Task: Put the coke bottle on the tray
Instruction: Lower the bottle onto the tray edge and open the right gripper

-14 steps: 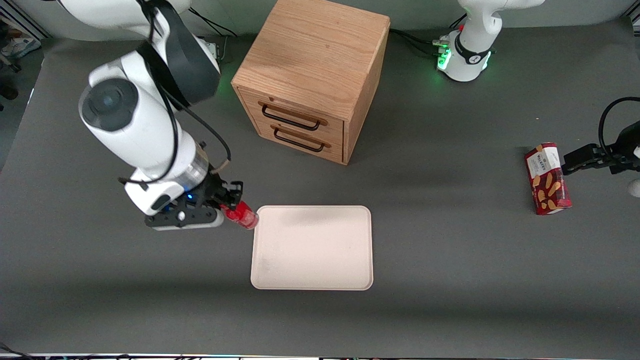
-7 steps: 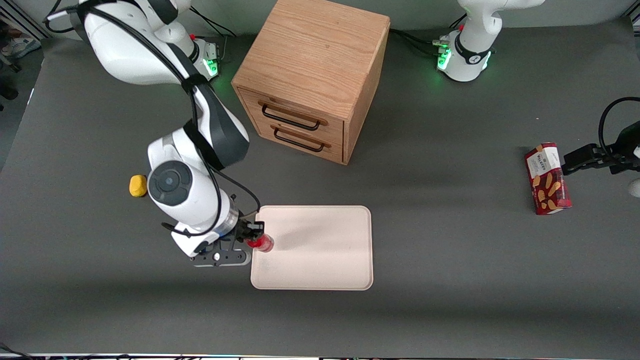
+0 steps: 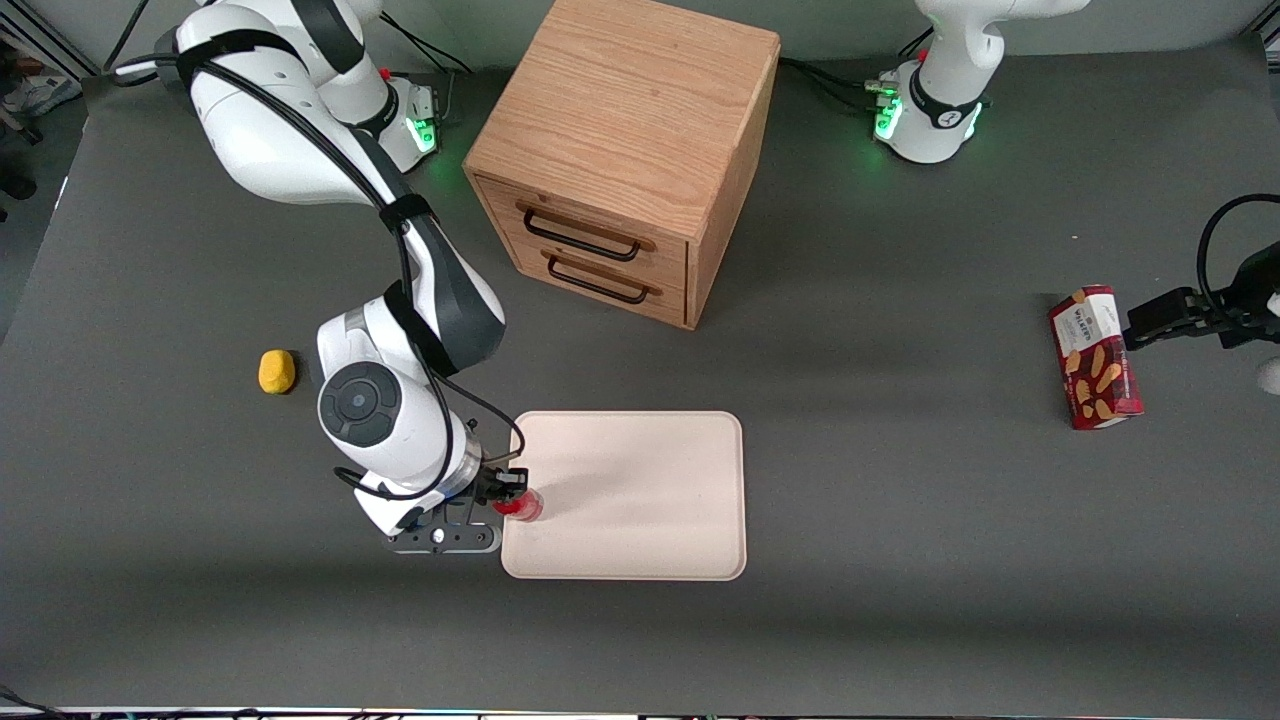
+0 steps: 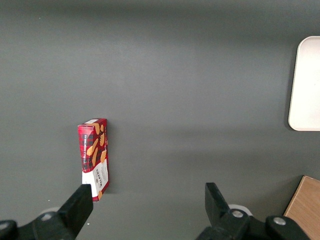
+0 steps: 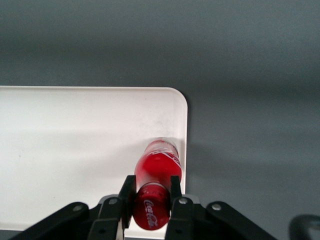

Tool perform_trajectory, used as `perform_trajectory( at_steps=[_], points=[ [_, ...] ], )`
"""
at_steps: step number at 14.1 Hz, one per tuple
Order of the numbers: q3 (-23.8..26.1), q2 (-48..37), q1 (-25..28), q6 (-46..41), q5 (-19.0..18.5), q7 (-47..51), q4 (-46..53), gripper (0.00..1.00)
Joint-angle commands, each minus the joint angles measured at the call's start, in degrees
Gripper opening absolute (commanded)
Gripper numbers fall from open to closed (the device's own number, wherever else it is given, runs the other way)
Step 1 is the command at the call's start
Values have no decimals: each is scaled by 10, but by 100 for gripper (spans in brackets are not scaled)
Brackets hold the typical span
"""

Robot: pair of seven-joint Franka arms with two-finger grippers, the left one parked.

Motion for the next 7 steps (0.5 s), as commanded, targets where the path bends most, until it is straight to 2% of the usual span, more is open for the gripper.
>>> perform_trajectory(
  at_steps=[1,4,5,6,7],
  points=[
    [0,6,3,6,-7,10,9,0],
    [-1,11,4,16,-11,11,-1,1],
    [-1,11,4,16,-11,12,-1,15],
    [-1,11,5,17,-11,13,-1,56],
    [-1,10,4,19,-11,17,-1,88]
  ],
)
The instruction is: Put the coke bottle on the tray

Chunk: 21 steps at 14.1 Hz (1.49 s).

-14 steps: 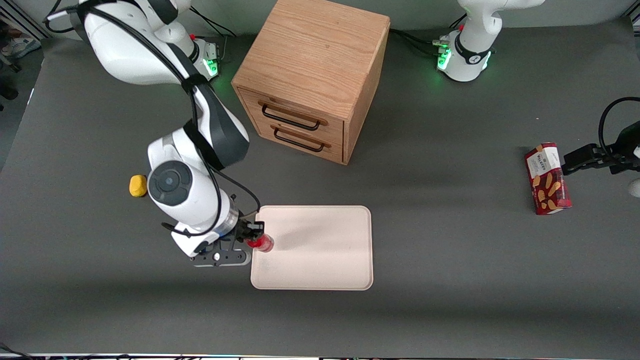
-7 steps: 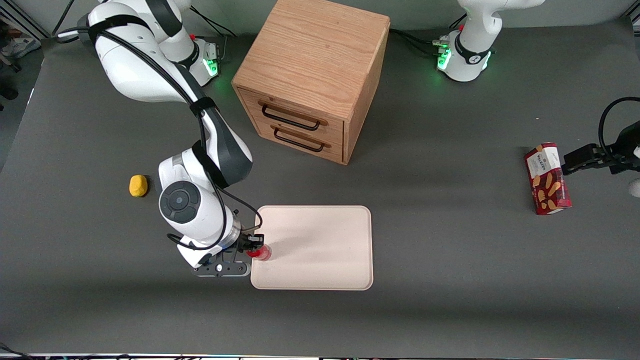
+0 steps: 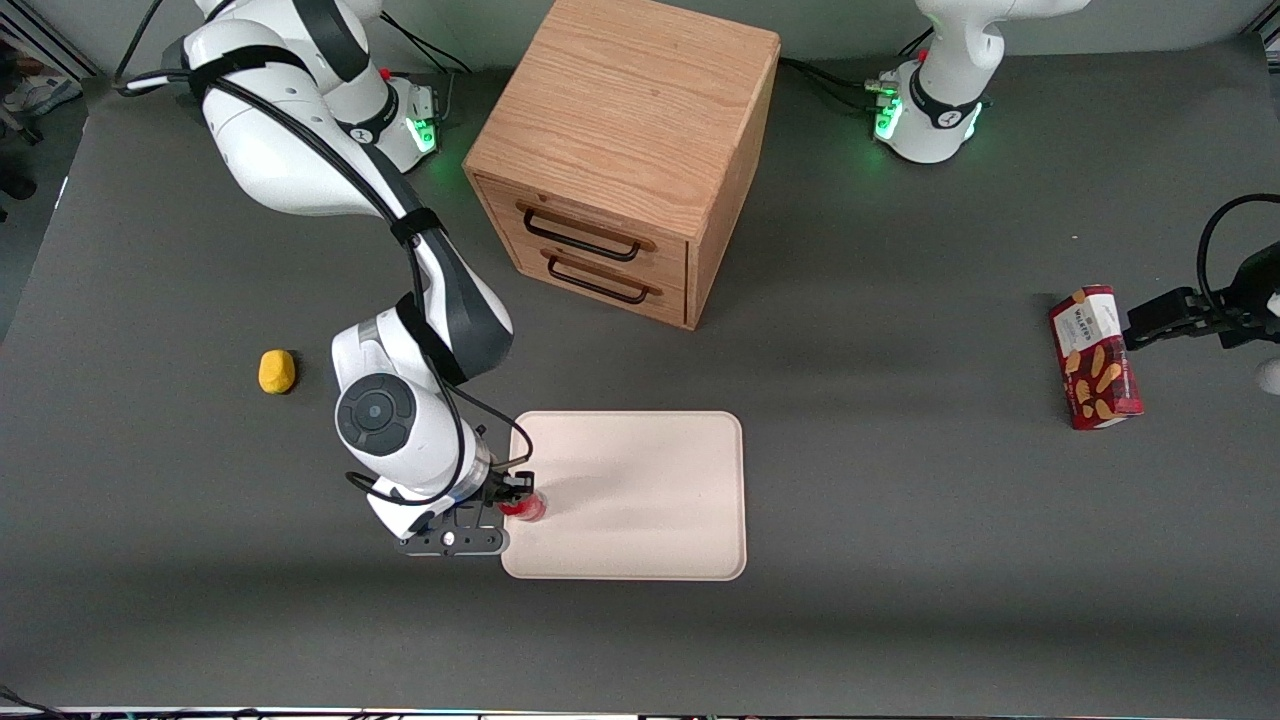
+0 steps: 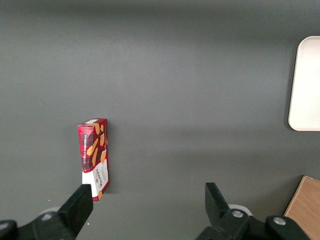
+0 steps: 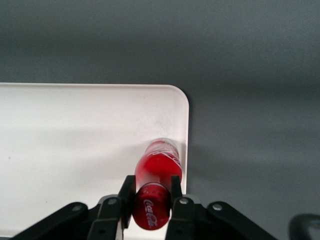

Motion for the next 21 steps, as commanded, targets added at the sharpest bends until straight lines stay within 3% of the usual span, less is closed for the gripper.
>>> perform_trajectory(
  at_steps=[1,4,13,17,21],
  points=[
    [-1,-6,3,7,-7,21,0,100],
    [-9,-28,2,-10,-11,22,-1,100],
    [-24,-213,5,-304,-16,19,1,100],
    [-26,-277,-13,-335,-16,-26,-23,100],
    [-25,-380,-89,-326,-10,-132,-145,100]
  ],
)
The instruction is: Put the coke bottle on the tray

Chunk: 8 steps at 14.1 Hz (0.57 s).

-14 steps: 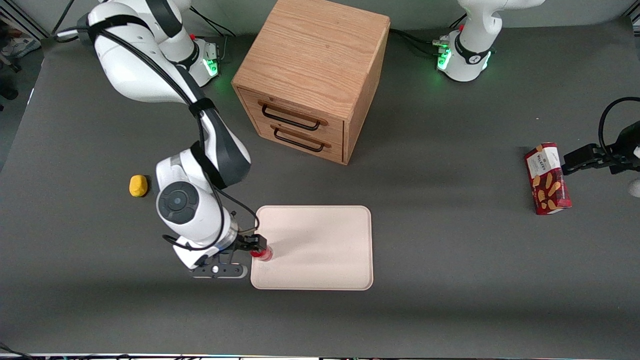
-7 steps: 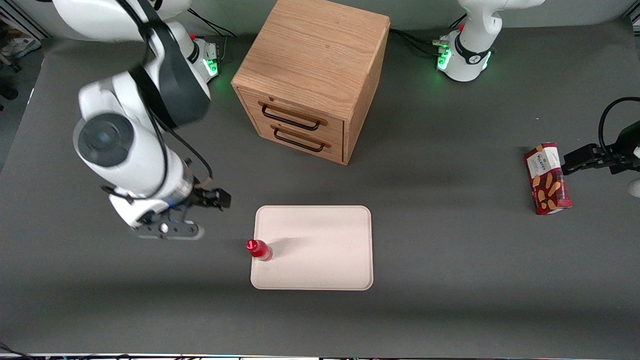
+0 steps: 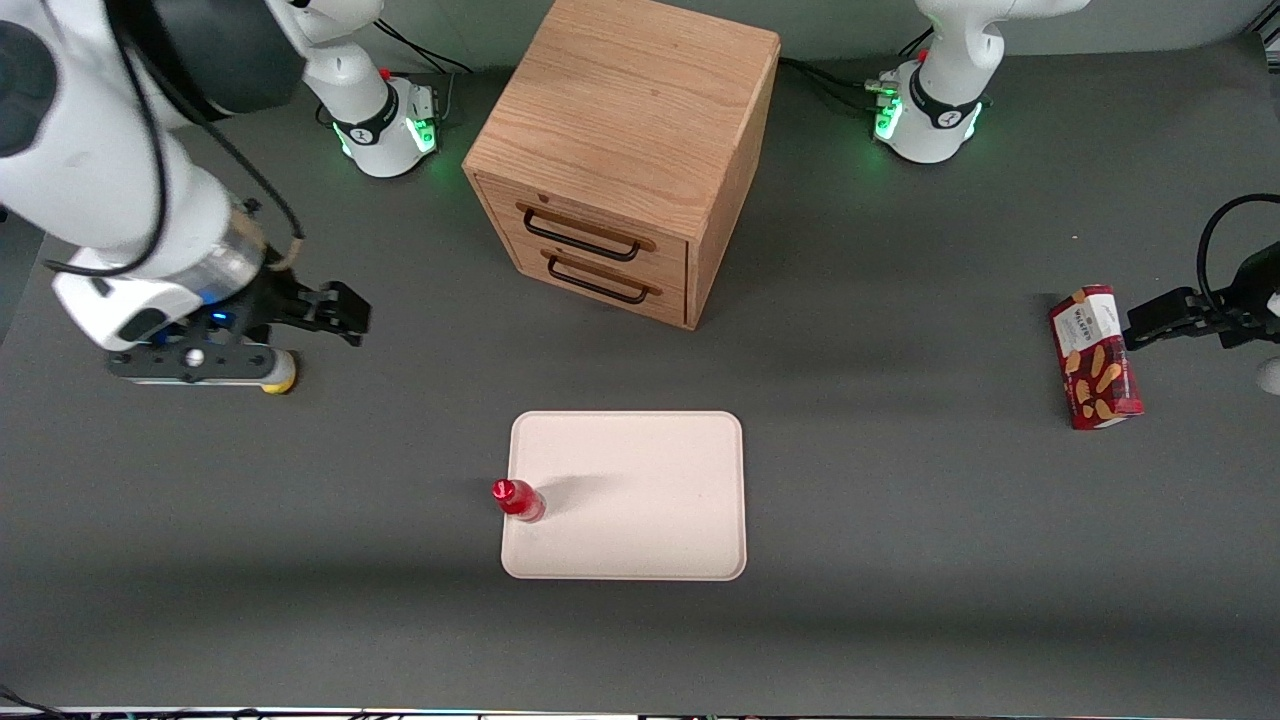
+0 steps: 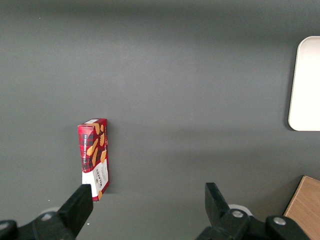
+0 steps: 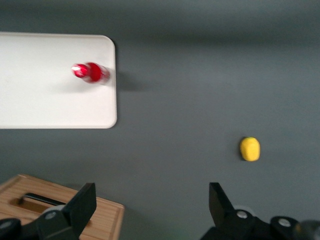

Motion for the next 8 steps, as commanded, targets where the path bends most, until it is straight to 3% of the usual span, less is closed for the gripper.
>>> perform_trajectory(
  at_steps=[1,5,8],
  points=[
    [2,-90,-58,22,2,-76,-116,100],
    [2,-151,-128,61,9,-181,-190,100],
    [-25,-183,-143,112,55,-209,-247,100]
  ],
)
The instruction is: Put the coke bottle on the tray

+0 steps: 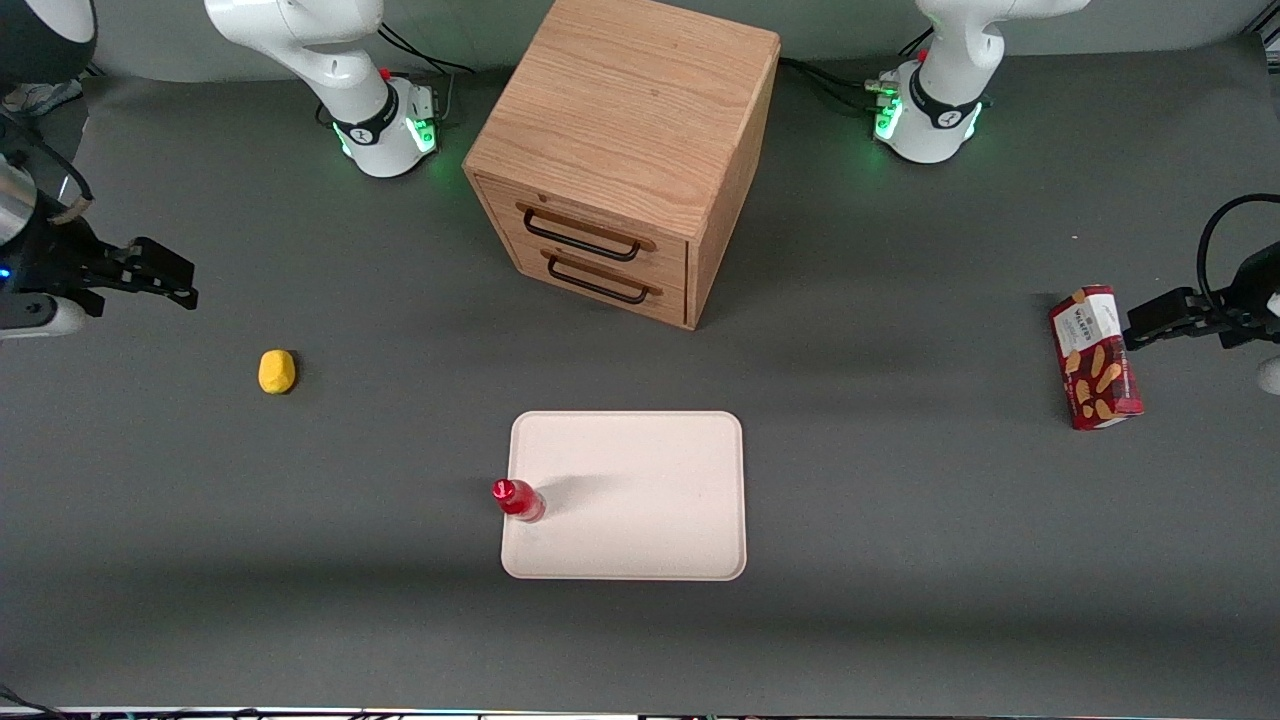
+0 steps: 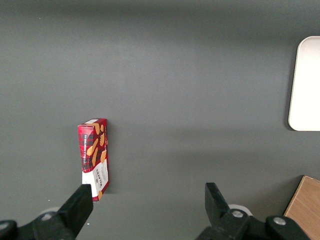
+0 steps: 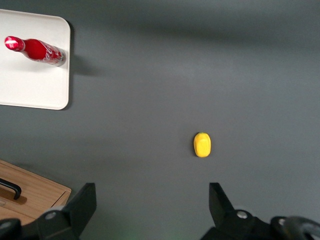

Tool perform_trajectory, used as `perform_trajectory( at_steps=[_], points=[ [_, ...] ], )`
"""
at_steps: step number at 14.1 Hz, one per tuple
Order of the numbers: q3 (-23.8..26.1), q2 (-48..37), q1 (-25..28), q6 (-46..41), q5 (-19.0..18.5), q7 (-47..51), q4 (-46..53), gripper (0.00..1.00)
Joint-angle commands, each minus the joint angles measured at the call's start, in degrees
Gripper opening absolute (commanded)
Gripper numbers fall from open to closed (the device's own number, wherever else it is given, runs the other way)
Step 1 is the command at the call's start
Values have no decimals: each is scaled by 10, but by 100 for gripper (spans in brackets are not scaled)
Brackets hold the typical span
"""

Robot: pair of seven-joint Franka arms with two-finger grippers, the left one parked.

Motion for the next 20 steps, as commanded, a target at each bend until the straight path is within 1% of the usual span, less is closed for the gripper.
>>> perform_trajectory(
  at_steps=[1,3,5,8,11,20],
  points=[
    [-25,-45,-3,49,39,-22,-77,100],
    [-26,-52,-2,60,46,-23,-86,100],
    [-31,-52,7,62,41,-22,-87,100],
    [-52,-52,15,82,42,-22,-93,100],
    [-52,-52,16,93,42,-21,-92,100],
    [-53,-49,14,84,41,-14,-85,100]
  ],
)
